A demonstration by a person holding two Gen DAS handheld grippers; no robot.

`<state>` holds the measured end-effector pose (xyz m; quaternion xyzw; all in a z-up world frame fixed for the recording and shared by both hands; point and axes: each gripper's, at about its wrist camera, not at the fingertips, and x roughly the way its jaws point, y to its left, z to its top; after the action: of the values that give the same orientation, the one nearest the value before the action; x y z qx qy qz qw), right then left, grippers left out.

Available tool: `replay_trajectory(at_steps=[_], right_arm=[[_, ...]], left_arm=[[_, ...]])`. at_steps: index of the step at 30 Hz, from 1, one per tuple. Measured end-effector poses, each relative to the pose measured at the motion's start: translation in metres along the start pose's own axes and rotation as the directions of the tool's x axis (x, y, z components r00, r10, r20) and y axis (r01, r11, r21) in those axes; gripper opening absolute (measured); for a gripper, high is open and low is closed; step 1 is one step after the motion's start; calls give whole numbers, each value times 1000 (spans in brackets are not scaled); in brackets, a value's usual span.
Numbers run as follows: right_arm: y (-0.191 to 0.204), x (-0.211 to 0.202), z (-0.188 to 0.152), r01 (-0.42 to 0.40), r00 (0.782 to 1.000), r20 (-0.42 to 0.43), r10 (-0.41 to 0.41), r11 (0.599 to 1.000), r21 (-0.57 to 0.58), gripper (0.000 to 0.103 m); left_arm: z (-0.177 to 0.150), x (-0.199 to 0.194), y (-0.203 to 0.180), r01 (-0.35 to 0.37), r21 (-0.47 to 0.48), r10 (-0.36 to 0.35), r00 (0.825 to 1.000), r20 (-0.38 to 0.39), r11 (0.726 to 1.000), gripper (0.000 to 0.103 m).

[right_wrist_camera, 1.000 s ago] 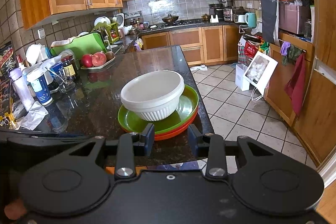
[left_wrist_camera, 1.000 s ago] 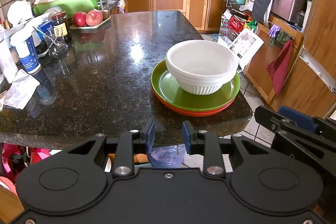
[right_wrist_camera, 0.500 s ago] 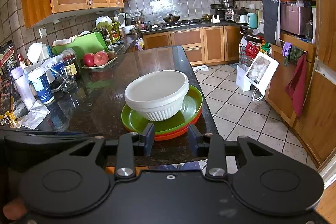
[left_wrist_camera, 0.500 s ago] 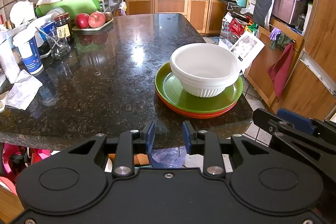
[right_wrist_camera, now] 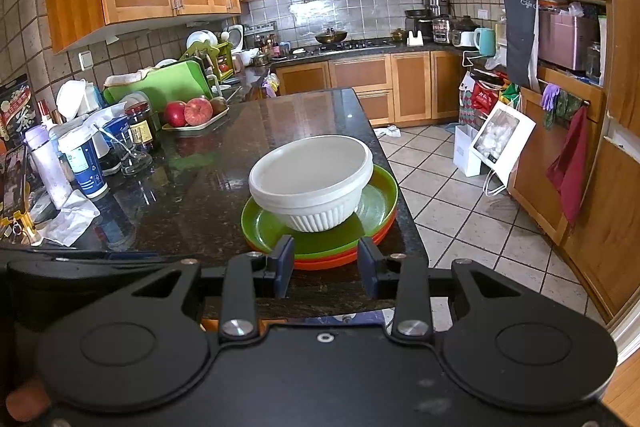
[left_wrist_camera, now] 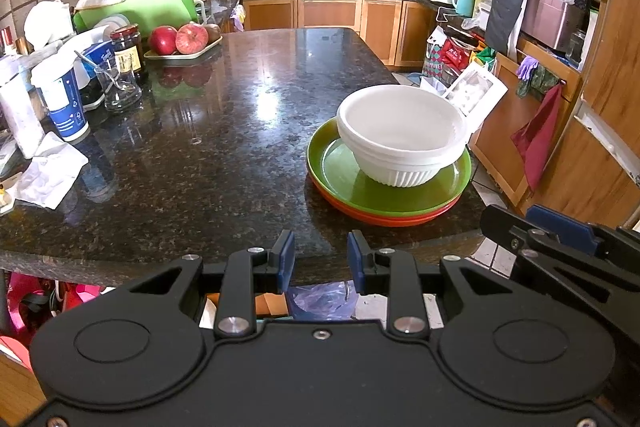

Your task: Organize plates and bowls

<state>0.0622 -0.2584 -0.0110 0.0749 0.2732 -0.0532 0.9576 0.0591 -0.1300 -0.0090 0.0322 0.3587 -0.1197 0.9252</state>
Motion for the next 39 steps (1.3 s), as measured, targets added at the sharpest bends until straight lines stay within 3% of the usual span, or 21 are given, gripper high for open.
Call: replay_trajectory(at_steps=[39], right_arm=[[-6, 19, 11, 5, 1000, -12, -5, 1000, 0, 37]], left_arm=[[18, 24, -1, 2, 18, -2, 1000, -24, 1000, 38]])
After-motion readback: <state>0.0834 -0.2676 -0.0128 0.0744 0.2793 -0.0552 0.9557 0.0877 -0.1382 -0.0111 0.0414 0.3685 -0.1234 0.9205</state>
